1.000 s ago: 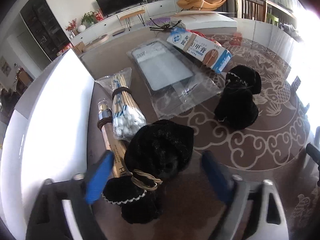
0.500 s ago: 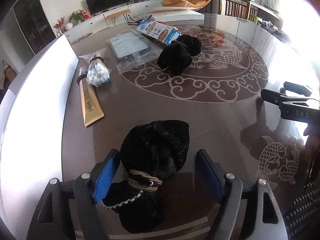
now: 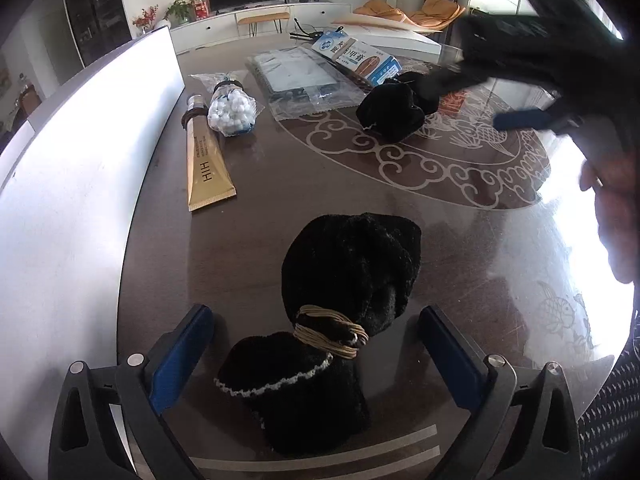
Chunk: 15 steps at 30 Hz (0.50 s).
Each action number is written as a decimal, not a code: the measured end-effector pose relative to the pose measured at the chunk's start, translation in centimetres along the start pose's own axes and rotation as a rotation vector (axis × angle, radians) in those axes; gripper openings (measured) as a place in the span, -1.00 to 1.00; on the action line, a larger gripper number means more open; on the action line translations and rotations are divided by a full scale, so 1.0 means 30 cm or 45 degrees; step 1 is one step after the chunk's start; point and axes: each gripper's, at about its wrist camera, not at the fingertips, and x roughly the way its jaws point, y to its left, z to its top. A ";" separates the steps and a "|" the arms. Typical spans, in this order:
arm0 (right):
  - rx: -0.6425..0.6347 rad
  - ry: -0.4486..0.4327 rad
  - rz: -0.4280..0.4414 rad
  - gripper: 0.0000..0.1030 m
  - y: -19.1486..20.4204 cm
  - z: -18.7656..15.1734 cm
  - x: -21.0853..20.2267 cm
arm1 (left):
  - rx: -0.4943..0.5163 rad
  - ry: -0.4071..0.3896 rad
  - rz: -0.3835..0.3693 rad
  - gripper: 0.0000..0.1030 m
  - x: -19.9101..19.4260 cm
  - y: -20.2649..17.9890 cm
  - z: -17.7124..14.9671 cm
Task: Organize objects
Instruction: 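Grasp a black velvet scrunchie with left tool while right tool grasps another black scrunchie, then carry both scrunchies into the white box and open both tools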
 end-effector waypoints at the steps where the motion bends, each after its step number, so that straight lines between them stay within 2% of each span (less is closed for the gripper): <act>1: -0.008 0.008 0.008 0.83 0.043 0.048 0.031 | 0.005 0.002 -0.003 1.00 -0.002 -0.004 -0.004; 4: -0.078 0.025 -0.051 0.56 0.136 0.138 0.119 | 0.031 0.005 -0.018 1.00 -0.012 -0.017 -0.018; 5: -0.099 0.033 -0.066 0.40 0.150 0.148 0.143 | 0.043 0.007 -0.025 1.00 -0.017 -0.021 -0.024; 6: -0.125 0.046 -0.071 0.05 0.157 0.151 0.163 | 0.056 0.011 -0.032 1.00 -0.020 -0.024 -0.029; 9: -0.195 0.031 -0.030 -0.07 0.144 0.117 0.141 | 0.087 0.024 -0.050 1.00 -0.022 -0.028 -0.033; 13: -0.394 0.128 0.083 -0.07 0.076 0.008 0.062 | 0.120 0.046 -0.081 1.00 -0.020 -0.028 -0.023; 15: -0.480 0.167 0.083 -0.07 0.035 -0.057 0.009 | 0.125 0.042 -0.088 1.00 -0.020 -0.027 -0.010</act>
